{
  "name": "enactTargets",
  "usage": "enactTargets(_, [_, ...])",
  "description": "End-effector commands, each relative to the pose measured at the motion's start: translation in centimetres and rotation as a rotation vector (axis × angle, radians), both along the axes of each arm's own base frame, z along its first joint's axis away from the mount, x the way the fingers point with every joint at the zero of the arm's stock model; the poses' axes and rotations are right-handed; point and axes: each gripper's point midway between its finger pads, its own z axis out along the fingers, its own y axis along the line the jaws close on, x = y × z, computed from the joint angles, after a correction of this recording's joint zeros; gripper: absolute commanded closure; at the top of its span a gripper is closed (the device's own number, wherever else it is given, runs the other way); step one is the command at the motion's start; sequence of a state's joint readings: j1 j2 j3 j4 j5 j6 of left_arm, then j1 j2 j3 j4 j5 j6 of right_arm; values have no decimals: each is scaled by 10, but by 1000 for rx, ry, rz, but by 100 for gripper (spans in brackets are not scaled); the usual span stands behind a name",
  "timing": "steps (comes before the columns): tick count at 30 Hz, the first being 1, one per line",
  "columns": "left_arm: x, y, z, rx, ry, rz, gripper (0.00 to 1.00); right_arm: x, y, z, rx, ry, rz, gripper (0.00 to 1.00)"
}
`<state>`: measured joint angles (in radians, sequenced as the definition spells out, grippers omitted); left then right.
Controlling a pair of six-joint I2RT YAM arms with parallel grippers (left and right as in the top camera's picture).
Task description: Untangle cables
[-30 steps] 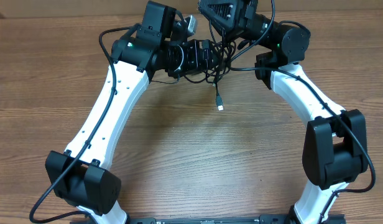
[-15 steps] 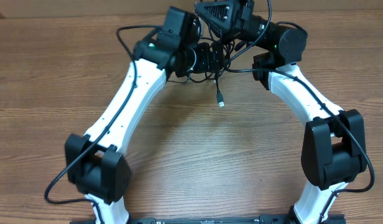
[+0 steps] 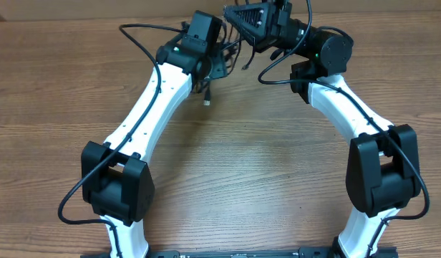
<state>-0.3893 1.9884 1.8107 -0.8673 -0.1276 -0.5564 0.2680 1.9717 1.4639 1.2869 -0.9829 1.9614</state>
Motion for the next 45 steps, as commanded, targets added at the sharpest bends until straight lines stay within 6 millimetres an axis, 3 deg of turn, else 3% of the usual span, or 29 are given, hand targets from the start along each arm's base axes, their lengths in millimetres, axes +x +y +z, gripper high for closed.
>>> enactTargets(1, [2,50,-22,132,52,111,47,-2,-9,17,36,-40,-30,96])
enactTargets(6, [-5,87,-28,155,120,175,69,-1,-11,17,37,-37,-33,96])
enactTargets(7, [-6,99,-29,157,135,198,80,-1,-11,17,37,-37,-33,96])
enactTargets(10, [-10,117,-31,158,162,234,96,-1,-11,17,36,-37,-33,96])
enactTargets(18, [-18,151,-35,165,215,296,96,3,-9,11,16,-2,-30,96])
enactTargets(22, [-20,147,-37,146,236,230,96,9,-8,0,-27,14,-31,96])
enactTargets(25, [-20,136,-38,116,248,150,96,18,-7,-19,-103,38,-41,96])
enactTargets(30, [-22,130,-36,86,253,131,96,43,-9,-73,-272,91,-94,94])
enactTargets(31, [-22,130,-36,82,252,129,96,47,-10,-85,-303,112,-104,90])
enactTargets(35, [-23,126,-27,57,235,122,96,56,-16,-137,-442,201,-139,49])
enactTargets(36, [-23,124,-23,47,227,118,96,56,-17,-149,-476,220,-146,23])
enactTargets(38, [-23,121,-16,23,211,116,96,54,-19,-165,-526,245,-152,0])
enactTargets(45, [-23,106,13,-88,148,123,96,45,-17,-179,-559,288,-113,0])
